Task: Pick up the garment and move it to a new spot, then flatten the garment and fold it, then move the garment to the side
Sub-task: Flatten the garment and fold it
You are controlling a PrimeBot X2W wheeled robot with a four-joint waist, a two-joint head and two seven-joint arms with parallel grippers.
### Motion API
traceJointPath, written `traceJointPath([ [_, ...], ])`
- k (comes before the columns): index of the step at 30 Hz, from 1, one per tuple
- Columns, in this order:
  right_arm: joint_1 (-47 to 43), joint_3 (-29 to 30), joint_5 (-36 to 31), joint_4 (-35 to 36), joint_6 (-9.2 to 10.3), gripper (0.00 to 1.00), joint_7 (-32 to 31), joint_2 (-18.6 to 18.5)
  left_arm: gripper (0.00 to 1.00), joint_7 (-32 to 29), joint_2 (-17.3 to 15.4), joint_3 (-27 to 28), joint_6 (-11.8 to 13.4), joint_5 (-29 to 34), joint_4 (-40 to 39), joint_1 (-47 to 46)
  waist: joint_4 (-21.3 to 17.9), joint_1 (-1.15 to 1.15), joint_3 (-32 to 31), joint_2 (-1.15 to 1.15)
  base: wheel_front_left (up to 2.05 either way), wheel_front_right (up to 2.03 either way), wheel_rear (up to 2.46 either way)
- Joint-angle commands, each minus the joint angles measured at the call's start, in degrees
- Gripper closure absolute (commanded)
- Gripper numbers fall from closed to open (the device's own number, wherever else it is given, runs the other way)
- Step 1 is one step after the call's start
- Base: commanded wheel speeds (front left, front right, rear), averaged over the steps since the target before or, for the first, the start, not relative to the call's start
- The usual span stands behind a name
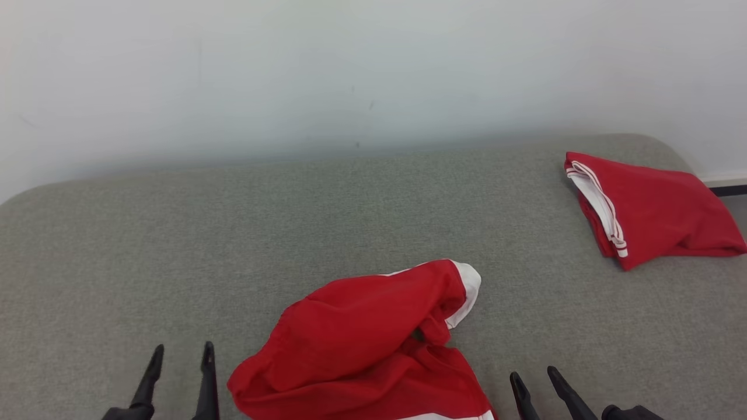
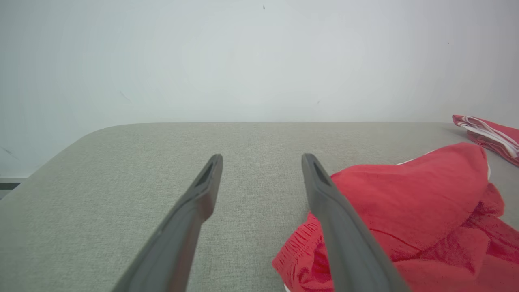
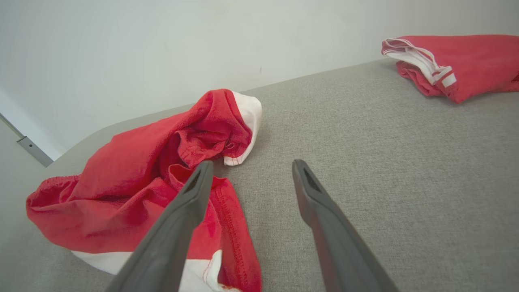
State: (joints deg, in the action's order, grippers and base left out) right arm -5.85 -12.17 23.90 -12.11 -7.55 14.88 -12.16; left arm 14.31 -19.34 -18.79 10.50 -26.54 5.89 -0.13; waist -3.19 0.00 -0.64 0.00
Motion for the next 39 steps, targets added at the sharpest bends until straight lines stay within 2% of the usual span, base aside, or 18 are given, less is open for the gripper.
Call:
traceJointPath([
  [1,0.1,-0.7,0.4,-0.7,0.16,0.0,-0.1,-0.5,0.0,0.6,0.0,1.2,0.9,1.2,-1.0,1.5,0.9,0.0,-0.4,0.0,0.0,0.0,0.0],
  [5,1.1,-2.8,0.9,-2.6,0.16,0.0,-1.3,-1.3,0.0,0.9,1.1,5.6,3.0,2.5,-3.7,4.2,2.1,0.0,-0.6,0.0,0.0,0.0,0.0],
  [7,1.9,-4.2,0.5,-3.4,0.16,0.0,-2.1,-2.0,0.0,0.9,1.8,7.4,3.2,3.4,-4.7,6.0,2.8,0.0,-0.7,0.0,0.0,0.0,0.0],
  [14,8.1,-10.3,-1.2,-6.5,0.16,0.0,-6.4,-4.5,0.0,0.9,4.2,11.1,1.6,5.7,-5.1,8.3,5.3,0.0,-1.0,0.0,0.0,0.0,0.0],
  [20,13.3,-15.0,-0.5,-12.3,0.16,0.0,-10.3,-5.5,0.0,0.9,5.8,12.4,-0.4,7.7,-4.1,7.9,7.2,0.0,-1.1,0.0,0.0,0.0,0.0],
  [21,13.9,-15.5,-0.3,-13.5,0.16,0.29,-10.8,-5.5,0.0,0.9,6.0,12.6,-0.8,7.9,-3.9,7.9,7.4,0.0,-1.2,0.0,0.0,0.0,0.0],
  [22,14.6,-15.7,-0.6,-14.6,0.16,0.84,-11.1,-5.6,0.0,0.9,6.3,12.8,-1.0,8.3,-3.8,7.8,7.6,0.0,-1.2,0.0,0.0,0.0,0.0],
  [23,15.1,-16.3,-0.8,-15.6,0.16,1.0,-11.4,-5.5,0.0,0.9,6.6,13.1,-1.3,8.4,-3.6,7.9,7.7,0.0,-1.2,0.0,0.0,0.0,0.0],
  [26,16.6,-17.0,0.3,-17.5,0.16,1.0,-10.8,-4.9,0.0,0.9,7.3,13.8,-1.9,8.8,-3.3,8.2,7.7,0.0,-1.2,0.0,0.0,0.0,0.0],
  [29,18.0,-15.2,3.3,-18.5,0.16,1.0,-9.0,-5.0,0.0,0.9,8.0,14.7,-2.6,9.4,-2.9,8.5,7.3,0.0,-1.3,0.0,0.0,0.0,0.0],
  [34,20.2,-8.6,11.4,-18.7,0.16,1.0,-7.2,-7.6,0.0,0.9,9.1,15.7,-3.9,10.2,-2.4,8.0,6.7,0.0,-1.1,0.0,0.0,0.0,0.0],
  [39,21.0,-3.0,18.6,-21.8,0.16,1.0,-9.0,-10.2,0.0,0.9,10.4,16.0,-5.0,11.0,-1.6,7.6,6.5,0.0,-0.8,0.0,0.0,0.0,0.0],
])
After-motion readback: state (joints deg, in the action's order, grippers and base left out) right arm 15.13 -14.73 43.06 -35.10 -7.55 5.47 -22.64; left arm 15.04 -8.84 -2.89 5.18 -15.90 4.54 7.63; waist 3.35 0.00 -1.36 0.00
